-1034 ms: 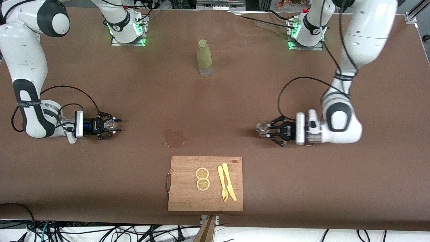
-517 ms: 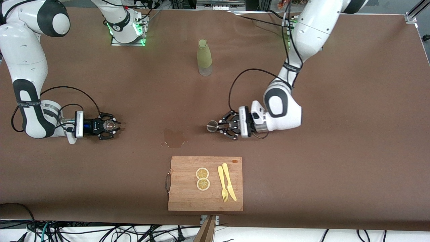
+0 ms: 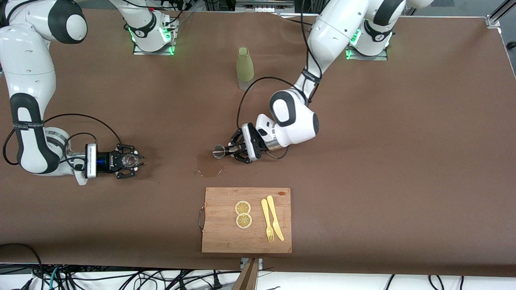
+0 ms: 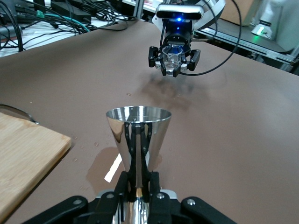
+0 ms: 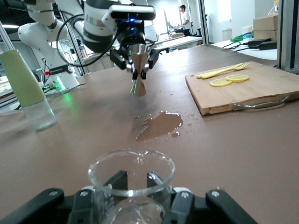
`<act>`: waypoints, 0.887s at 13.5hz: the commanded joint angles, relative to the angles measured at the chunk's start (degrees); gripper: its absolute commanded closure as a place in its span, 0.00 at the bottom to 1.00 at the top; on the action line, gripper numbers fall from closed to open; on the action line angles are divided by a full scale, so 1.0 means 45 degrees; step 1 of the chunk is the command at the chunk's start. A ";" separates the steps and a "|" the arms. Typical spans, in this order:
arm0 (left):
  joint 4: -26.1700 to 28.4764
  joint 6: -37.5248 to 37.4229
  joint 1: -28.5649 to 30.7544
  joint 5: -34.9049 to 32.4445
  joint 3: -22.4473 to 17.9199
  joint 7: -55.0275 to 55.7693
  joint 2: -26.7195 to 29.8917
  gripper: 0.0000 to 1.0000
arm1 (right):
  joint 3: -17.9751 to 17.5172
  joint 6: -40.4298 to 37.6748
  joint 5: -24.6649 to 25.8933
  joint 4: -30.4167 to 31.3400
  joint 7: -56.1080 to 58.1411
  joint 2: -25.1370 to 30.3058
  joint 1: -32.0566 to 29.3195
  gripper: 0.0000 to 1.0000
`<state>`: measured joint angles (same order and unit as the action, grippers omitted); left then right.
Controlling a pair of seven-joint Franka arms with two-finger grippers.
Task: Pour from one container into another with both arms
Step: 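Lift the glass cup above the jigger with the right gripper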
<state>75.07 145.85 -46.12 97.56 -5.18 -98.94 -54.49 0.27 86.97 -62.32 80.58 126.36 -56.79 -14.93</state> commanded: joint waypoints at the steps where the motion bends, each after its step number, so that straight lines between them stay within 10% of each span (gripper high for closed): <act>1: -0.2361 0.0400 -0.0862 0.0508 -0.1034 0.1223 -0.1599 1.00 | -0.0119 0.0087 -0.0039 -0.1105 -0.1804 -0.0115 0.0424 0.71; 12: -0.4651 0.1903 -0.2953 0.1426 -0.2678 0.3762 -0.3477 1.00 | -0.0119 0.1278 0.0528 -0.2672 -0.5167 -0.0154 0.2710 0.71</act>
<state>58.21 152.79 -58.19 102.19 -15.52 -84.40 -67.22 -0.21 92.39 -61.17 69.90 105.40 -56.84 -3.56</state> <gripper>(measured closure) 0.789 0.705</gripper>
